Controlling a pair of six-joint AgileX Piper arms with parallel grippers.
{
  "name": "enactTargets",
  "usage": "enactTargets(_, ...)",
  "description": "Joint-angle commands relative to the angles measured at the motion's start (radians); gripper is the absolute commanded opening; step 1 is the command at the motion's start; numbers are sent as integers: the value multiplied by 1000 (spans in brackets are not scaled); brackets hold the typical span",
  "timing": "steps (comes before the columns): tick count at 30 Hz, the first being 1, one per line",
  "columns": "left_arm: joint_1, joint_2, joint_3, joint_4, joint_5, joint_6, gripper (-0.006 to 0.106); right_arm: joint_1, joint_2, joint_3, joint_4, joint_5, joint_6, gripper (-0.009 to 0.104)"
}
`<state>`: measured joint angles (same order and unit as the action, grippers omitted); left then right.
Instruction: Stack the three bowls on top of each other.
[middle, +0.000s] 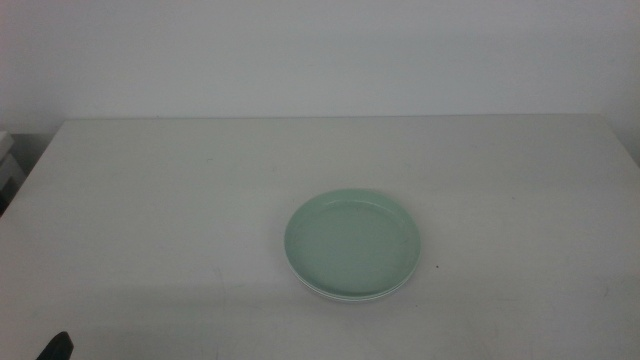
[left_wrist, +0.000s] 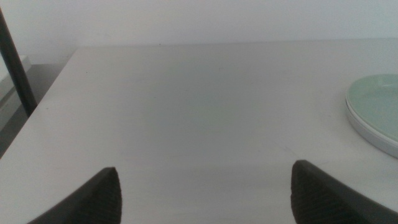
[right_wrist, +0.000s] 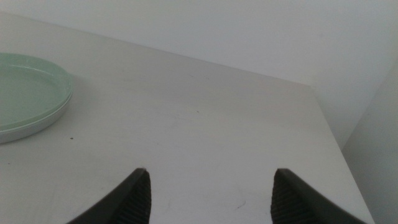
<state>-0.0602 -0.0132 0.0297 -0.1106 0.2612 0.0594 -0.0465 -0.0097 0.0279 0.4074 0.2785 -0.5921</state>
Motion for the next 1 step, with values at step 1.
enactTargets(1,1,-15,-4,-6,-76,-9,103,-7,-26,-6,-3,-63,-5,50)
